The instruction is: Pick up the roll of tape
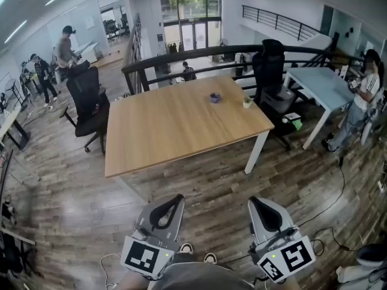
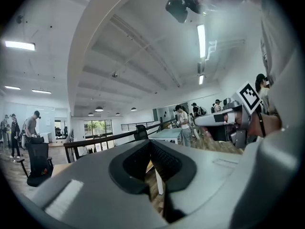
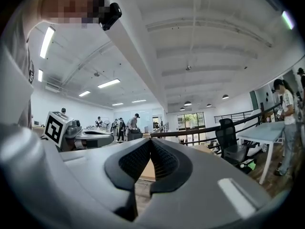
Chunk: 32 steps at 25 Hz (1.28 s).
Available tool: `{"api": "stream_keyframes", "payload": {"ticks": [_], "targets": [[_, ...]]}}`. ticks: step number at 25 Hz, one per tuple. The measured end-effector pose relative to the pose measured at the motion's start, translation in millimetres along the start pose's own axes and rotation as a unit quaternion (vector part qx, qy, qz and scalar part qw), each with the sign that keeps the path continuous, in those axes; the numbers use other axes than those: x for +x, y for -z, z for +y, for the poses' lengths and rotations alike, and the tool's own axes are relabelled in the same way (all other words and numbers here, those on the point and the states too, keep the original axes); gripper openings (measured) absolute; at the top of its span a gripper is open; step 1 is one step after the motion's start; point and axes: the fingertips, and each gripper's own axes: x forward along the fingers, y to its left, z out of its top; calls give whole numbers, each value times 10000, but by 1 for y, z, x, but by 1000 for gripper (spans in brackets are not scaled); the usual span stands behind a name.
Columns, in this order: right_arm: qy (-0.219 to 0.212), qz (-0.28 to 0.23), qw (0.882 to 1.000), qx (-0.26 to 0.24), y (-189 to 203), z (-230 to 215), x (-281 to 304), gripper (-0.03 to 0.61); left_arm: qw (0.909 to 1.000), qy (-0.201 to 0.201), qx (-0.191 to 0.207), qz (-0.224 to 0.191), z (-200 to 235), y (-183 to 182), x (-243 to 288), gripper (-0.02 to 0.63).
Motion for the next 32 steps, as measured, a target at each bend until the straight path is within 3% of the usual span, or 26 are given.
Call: {"api": "stream_keyframes", "payload": {"ticks": [8,12,13,14,15,24,32], "targets": [[87,66,9999,-53,4,-14,-12,9,10000,77,7,-18,-16,-2,10,2],[121,149,9998,-18,11,-21,-15,11,9997,-235,-6,5,-12,-2,15,3],[131,169,9998,-20,12,-23,-15,9,9996,-277,-33,4,-10,-2,18,56],[148,186,9997,-28,13,-26,-15,10,9996,-286,-80,-4,-10,-2,21,185],[170,198,9997,-37,14,-28,-16,10,9995,-287,-129,-28,-10,-3,24,218],[318,255,9991,-65,17,-54,5,10,9993,-268,-237,-98,6,-2,55,230],[374,330,9987,-38,17,-96,67,11,9991,-279,-311,-26,48,7,115,227]]}}
